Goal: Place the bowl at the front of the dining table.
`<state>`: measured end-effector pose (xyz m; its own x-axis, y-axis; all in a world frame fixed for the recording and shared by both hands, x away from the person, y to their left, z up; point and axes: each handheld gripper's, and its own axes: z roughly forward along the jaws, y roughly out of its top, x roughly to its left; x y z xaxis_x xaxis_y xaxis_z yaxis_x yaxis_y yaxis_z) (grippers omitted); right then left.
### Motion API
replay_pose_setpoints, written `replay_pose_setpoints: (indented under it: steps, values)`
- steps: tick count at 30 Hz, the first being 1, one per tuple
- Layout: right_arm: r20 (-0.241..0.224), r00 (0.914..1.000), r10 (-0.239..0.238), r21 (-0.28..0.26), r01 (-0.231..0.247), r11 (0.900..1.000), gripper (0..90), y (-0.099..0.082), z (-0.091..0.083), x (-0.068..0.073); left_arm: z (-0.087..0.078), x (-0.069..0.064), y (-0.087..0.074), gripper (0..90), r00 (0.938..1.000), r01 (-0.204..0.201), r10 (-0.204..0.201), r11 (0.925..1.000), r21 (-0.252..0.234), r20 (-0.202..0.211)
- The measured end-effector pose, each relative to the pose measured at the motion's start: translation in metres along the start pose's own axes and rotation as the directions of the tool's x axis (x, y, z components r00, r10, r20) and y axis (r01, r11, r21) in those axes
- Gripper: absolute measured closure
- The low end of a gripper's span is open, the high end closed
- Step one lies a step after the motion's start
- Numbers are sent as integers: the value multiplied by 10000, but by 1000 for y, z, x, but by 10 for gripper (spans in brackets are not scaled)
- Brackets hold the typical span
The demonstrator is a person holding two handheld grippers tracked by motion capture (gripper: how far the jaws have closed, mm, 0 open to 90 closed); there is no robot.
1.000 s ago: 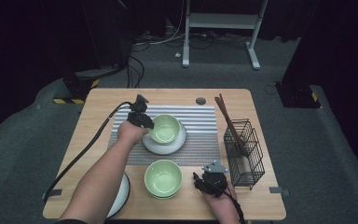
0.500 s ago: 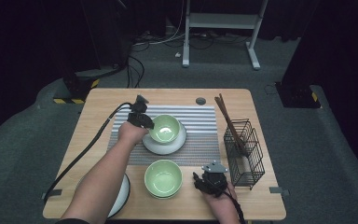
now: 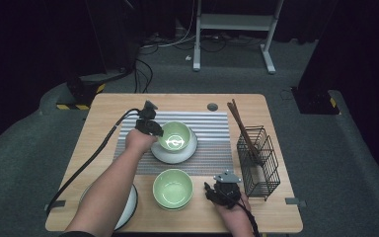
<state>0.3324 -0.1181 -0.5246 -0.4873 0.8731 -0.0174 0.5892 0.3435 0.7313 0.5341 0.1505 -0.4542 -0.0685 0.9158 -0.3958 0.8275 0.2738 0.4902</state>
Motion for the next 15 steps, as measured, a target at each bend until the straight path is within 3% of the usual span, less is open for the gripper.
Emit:
replay_pose_setpoints:
  steps: [1,2,7,15]
  values:
    - [0,10000,1,-7,-1,10000,374,0,0,0,0,0,0,844,10000,3,-3,10000,-7,-3]
    - [0,10000,11,-5,-11,10000,374,0,0,0,1,-2,-1,844,9995,301,-301,9995,-81,25]
    - [-3,10000,7,-4,-7,10000,374,0,0,0,1,0,-3,841,9999,-105,105,9999,22,-123]
    - [-5,10000,5,-3,-5,10000,374,0,0,0,1,-1,-4,841,9999,-9,8,10000,-69,-108]
